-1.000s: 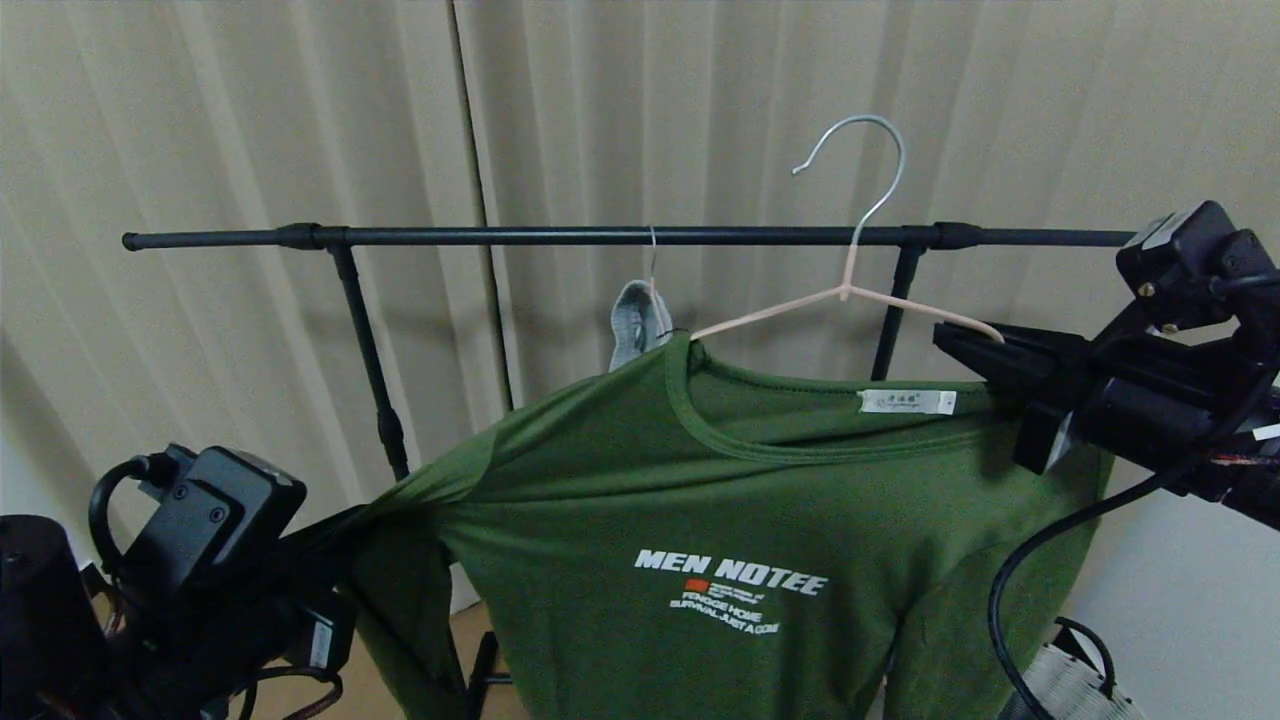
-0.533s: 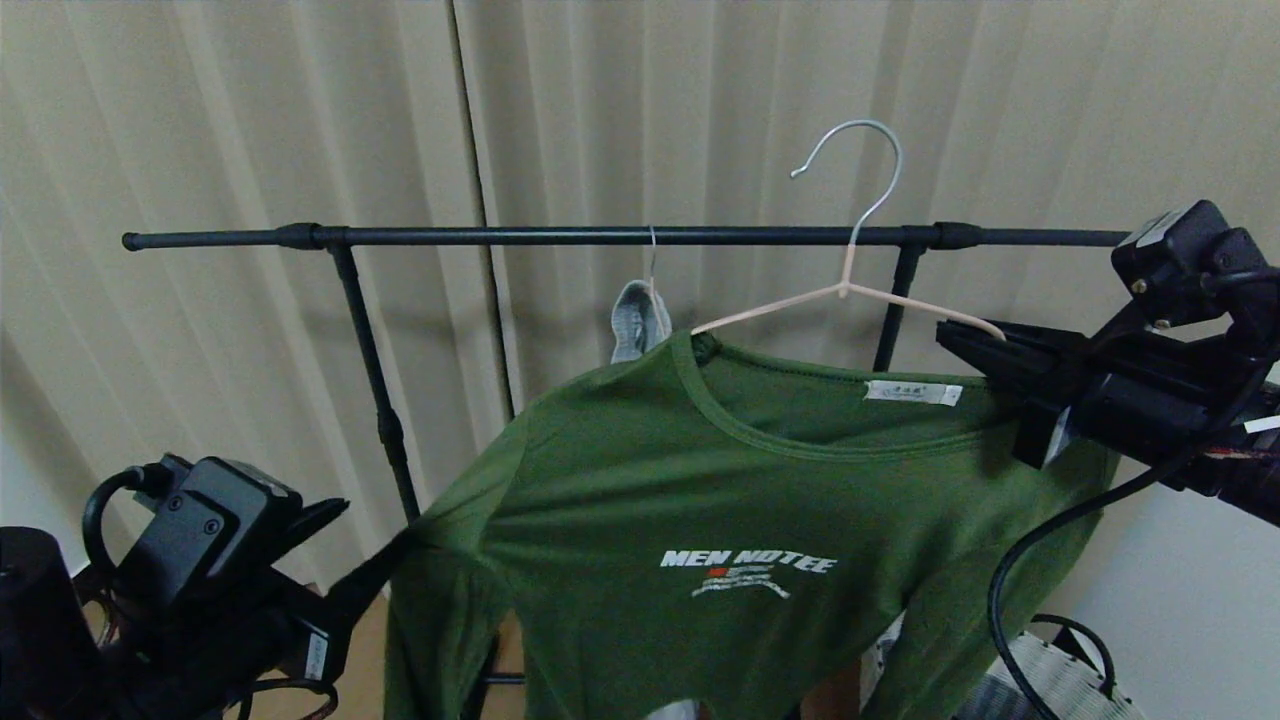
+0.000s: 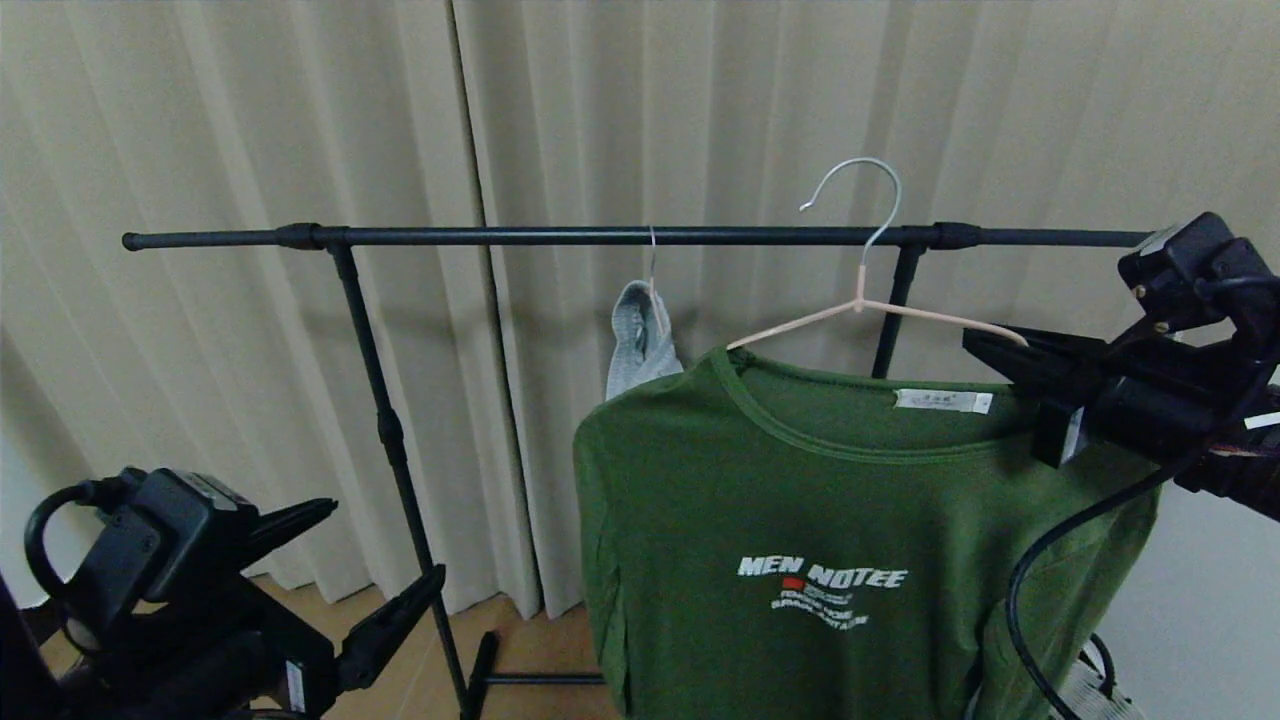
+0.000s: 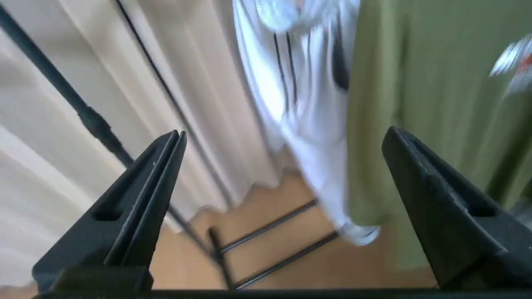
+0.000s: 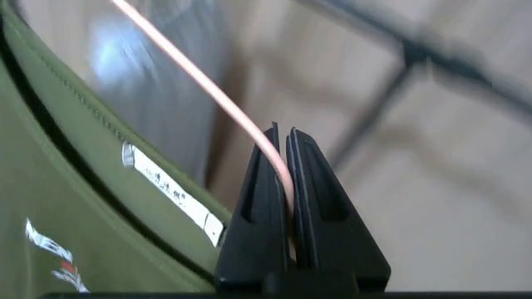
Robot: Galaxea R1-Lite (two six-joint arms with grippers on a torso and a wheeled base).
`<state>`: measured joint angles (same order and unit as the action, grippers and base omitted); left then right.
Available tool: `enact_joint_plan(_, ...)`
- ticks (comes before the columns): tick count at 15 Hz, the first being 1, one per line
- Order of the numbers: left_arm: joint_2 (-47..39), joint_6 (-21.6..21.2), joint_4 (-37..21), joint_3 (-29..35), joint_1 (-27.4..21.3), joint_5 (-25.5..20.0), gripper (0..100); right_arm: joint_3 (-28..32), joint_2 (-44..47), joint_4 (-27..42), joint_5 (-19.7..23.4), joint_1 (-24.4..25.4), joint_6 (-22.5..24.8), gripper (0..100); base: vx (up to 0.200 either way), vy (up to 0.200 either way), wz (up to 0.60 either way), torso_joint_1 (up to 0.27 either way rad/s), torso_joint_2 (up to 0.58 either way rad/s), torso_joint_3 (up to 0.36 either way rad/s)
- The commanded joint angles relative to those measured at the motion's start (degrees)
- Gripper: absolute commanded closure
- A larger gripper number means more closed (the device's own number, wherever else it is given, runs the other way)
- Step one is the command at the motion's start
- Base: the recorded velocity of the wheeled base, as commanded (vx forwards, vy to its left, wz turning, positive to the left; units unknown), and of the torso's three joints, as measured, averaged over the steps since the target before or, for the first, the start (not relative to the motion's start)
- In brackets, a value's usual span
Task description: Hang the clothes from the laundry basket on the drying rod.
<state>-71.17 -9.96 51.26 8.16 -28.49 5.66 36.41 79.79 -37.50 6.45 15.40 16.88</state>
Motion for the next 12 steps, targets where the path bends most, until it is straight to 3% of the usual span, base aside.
enact_joint_plan(1,6.66,3.37,-0.02,-1.39,0.28,-0.38,0,-0.64,-2.44,4.98,-2.85,-3.00,0.25,100,0.000,0.000,0.00,0.000,0.00,0.000)
enact_joint_plan(4,9.29,2.84,-0.46,-2.35,1.51,-0.38,0,-2.66,-7.63,11.39,-7.15,-3.27,0.17,100,0.000,0.000,0.00,0.000,0.00,0.000)
enact_joint_plan(6,8.68,2.75,-0.37,-1.04,5.29,-0.56,0,-4.95,-11.14,14.47,-10.23,-5.29,0.43,100,0.000,0.000,0.00,0.000,0.00,0.000)
enact_joint_plan(10,6.48,2.75,-0.11,-0.51,7.40,-0.56,0,-12.77,-13.87,14.47,-10.93,-11.00,6.76,100,0.000,0.000,0.00,0.000,0.00,0.000)
enact_joint_plan(12,6.13,2.66,-0.11,-0.42,7.40,-0.56,0,-13.30,-14.48,14.38,-10.93,-12.23,6.58,100,0.000,0.000,0.00,0.000,0.00,0.000)
